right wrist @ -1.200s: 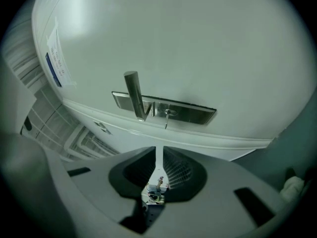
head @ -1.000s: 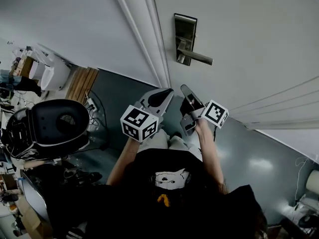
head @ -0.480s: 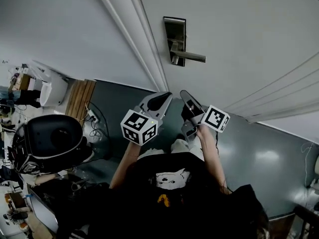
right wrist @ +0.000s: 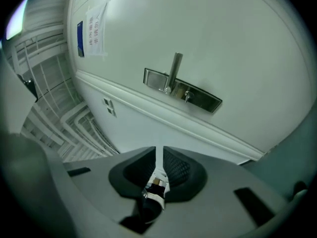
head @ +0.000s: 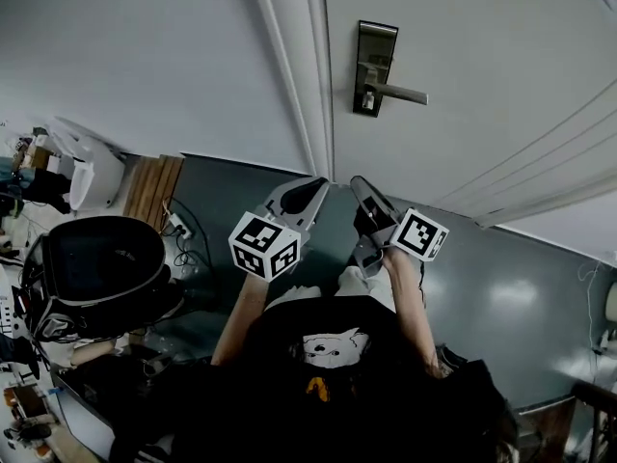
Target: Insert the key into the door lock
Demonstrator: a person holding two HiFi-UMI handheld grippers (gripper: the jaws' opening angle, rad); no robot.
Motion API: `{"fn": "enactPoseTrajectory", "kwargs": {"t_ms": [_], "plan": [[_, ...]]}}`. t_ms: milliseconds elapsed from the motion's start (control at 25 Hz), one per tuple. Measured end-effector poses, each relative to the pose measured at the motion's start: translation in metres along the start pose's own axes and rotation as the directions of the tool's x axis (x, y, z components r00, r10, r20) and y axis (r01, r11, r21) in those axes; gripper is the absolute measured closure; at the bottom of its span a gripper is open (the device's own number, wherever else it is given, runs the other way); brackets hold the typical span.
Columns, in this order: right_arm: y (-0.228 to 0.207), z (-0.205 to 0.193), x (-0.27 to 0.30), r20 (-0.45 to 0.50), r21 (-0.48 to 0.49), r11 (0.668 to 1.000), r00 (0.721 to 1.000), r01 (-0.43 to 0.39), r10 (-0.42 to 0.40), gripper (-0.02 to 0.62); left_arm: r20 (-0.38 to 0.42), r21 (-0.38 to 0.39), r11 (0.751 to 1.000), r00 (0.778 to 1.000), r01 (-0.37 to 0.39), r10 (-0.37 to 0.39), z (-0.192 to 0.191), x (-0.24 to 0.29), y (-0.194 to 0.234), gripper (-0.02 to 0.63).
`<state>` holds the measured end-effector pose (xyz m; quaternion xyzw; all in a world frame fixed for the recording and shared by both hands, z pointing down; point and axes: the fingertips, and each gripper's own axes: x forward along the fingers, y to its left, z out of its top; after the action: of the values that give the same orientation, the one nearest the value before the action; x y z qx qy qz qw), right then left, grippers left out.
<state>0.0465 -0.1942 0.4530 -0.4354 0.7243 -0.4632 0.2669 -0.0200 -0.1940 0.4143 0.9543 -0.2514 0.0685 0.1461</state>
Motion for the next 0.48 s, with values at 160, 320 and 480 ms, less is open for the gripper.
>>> {"fn": "enactPoseTrajectory", "kwargs": {"t_ms": [160,320,480], "plan": [[0.017,-0.037,-0.006,0.014,-0.021,1.000,1.000,0.023,-0.022,0.560,-0.001,-0.002,0.999,0.999,0.049,-0.049,-0.011,-0.038,-0.001,0.597],[0.034,-0.076,-0.011,0.058,-0.029,0.998,0.997,0.050,-0.048,0.561,-0.008,0.011,0.995,0.995,0.098,-0.098,-0.025,-0.077,0.001,0.597],[0.047,-0.108,-0.024,0.101,-0.046,0.996,0.992,0.078,-0.073,0.561,-0.026,0.010,0.989,0.989,0.149,-0.149,-0.040,-0.108,-0.005,0.597]]}}
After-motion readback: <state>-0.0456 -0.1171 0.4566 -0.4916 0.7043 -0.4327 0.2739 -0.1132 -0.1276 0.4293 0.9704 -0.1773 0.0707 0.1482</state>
